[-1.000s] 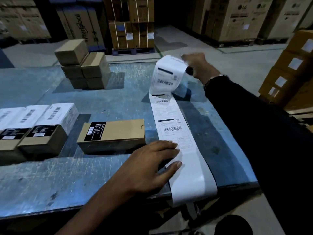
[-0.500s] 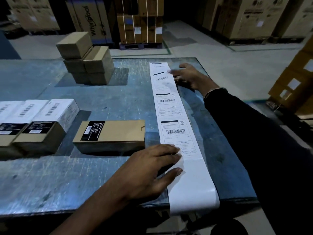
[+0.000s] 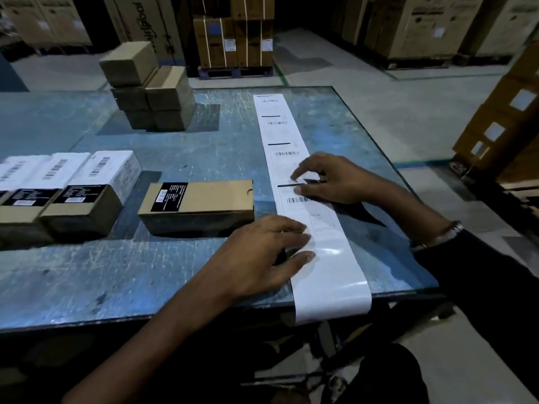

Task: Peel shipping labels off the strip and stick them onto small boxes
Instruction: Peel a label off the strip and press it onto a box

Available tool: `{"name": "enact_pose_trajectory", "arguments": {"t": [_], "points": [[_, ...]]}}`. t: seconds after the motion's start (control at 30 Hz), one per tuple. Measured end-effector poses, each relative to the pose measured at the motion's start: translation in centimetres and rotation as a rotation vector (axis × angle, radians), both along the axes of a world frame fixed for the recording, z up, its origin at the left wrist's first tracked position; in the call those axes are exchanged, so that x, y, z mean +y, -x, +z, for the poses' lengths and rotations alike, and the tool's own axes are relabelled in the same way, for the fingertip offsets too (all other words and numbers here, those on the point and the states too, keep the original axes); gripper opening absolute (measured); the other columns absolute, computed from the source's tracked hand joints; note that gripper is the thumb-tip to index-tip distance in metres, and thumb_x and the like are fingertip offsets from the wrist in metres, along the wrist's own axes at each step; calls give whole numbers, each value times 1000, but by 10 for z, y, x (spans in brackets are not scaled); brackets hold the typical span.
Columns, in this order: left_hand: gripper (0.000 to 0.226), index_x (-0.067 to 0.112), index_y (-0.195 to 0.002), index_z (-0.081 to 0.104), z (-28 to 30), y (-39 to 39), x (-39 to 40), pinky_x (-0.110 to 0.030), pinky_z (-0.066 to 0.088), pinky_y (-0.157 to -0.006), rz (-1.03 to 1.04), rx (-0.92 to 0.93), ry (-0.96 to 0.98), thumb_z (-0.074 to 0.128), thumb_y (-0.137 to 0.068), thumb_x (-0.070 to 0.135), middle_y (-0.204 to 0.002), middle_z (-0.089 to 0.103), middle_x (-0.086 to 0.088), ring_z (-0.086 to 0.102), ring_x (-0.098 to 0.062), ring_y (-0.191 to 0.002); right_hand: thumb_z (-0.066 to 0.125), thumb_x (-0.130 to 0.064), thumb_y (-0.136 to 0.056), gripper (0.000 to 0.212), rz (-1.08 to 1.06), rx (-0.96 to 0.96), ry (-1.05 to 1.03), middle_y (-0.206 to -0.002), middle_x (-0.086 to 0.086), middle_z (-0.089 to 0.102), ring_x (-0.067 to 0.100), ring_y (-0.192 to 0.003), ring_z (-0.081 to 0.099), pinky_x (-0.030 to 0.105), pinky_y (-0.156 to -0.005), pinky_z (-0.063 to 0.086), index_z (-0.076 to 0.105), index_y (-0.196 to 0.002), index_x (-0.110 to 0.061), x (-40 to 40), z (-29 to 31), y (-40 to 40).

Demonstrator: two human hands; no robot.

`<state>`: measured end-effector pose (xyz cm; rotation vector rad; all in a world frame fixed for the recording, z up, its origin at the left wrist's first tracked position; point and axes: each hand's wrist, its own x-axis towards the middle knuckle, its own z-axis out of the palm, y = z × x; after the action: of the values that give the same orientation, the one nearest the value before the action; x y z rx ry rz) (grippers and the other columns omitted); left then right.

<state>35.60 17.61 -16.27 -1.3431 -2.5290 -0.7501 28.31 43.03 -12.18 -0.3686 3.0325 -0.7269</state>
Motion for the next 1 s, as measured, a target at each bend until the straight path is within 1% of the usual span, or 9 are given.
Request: {"name": "enact_pose_trajectory", "arguments": {"t": [0.1,0.2,0.33,0.43,0.5,0.67,0.8,0.9,1.0], "points": [[29,26,-114,81,2,-7,-1,-40,59,-76,38,84,-17,65,-102,48,-112,72,9,66,-17,-106,79,-41,-95,41,32,-18,-27,-138,-8,61,8,-129,53,29,-111,42,71,-134,-32,6,3,-62],[29,27,-108,81,4,-14,-2,-41,56,-65,73,164,-11,63,-103,48,-102,69,9,63,-18,-97,79,-43,-94,42,37,-30,30,-146,-16,55,-3,-138,48,21,-115,35,71,-135,-40,3,0,-107],[27,28,-105,82,6,-20,-5,-40,55,-66,74,191,-27,62,-104,45,-99,72,10,63,-18,-94,74,-32,-100,28,-29,52,279,-149,-17,61,-12,-137,51,2,-104,40,77,-128,-33,-16,-25,-123],[24,26,-104,82,6,-28,-5,-38,56,-67,110,231,-9,63,-103,40,-100,75,11,64,-17,-93,73,-26,-102,27,-73,75,363,-145,-11,65,-10,-134,54,11,-108,47,80,-128,-26,-27,-41,-125],[23,23,-104,82,5,-34,-6,-37,56,-70,118,239,-22,64,-102,37,-102,77,10,64,-18,-94,76,-28,-99,24,-87,112,356,-141,-15,66,-9,-135,53,15,-107,51,82,-122,-32,-29,-43,-130],[18,25,-105,84,-9,-70,-13,-36,58,-81,215,140,-239,71,-100,36,-109,78,12,67,-12,-102,83,-42,-88,14,-59,137,414,-125,-29,69,-7,-129,57,17,-89,59,85,-101,-47,-27,-40,-154],[8,13,-92,83,-21,-109,-19,-33,55,-75,295,79,-565,79,-96,19,-92,75,5,69,-14,-85,78,-61,-80,21,-3,230,378,-116,-29,73,-1,-119,63,18,-85,57,84,-96,-49,-26,-40,-166],[15,17,-85,80,-34,-134,-23,-35,54,-63,324,-12,-603,76,-98,22,-81,71,11,68,-8,-72,82,-61,-78,24,11,233,361,-111,-25,74,4,-115,65,25,-86,56,85,-97,-48,-25,-39,-167],[23,27,-89,82,-42,-142,-21,-35,57,-65,478,-205,-565,68,-102,41,-83,74,17,73,-3,-78,80,-60,-83,33,37,256,311,-109,-22,71,7,-114,64,24,-90,52,83,-112,-44,-26,-40,-165]]}}
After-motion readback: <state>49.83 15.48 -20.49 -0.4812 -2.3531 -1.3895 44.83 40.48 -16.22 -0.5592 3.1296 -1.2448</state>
